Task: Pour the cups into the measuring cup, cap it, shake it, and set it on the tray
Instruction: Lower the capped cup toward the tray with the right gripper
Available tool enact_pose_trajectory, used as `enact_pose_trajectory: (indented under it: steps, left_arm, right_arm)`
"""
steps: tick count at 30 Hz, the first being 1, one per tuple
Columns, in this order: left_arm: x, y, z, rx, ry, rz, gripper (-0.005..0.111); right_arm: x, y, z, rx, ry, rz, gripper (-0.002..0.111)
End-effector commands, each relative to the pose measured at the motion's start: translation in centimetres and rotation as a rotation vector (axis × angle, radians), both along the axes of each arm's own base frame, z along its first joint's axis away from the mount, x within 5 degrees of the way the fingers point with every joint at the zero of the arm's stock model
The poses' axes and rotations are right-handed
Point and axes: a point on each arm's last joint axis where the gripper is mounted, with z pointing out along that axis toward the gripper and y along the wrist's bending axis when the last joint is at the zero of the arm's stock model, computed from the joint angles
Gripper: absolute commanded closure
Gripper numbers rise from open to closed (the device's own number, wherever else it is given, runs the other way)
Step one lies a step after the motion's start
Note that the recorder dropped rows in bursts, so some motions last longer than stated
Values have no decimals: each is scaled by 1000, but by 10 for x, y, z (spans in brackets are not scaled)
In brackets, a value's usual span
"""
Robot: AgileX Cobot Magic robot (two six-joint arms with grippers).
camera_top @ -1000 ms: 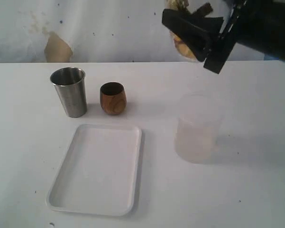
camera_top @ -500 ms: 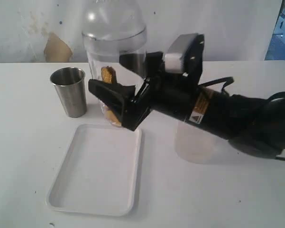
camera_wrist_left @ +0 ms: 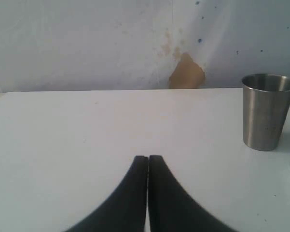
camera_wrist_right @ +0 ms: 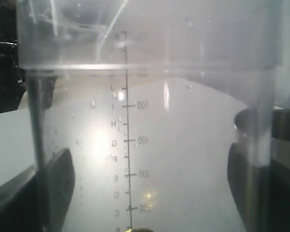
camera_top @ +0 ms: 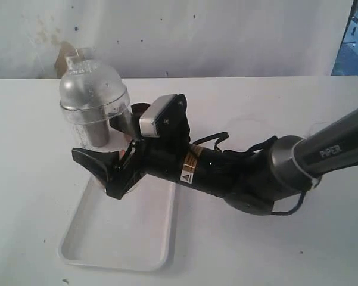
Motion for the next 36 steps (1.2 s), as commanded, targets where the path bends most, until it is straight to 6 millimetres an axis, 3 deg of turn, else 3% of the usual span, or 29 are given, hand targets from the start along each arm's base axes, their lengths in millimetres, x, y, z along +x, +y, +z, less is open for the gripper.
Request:
enact_pose_trajectory:
  steps: [1, 13, 27, 36]
  left_arm:
    - [0, 0, 0, -5, -8, -2, 106]
    - [0, 0, 0, -5, -8, -2, 106]
    - [0, 0, 0, -5, -8, -2, 106]
    - [0, 0, 0, -5, -8, -2, 106]
  right_arm:
    - [5, 3, -6, 29, -6, -11, 108]
    - [2, 15, -41, -42, -7, 14, 108]
    - [3, 15, -54, -173, 9, -17, 108]
    - [10, 20, -53, -155, -146, -34, 108]
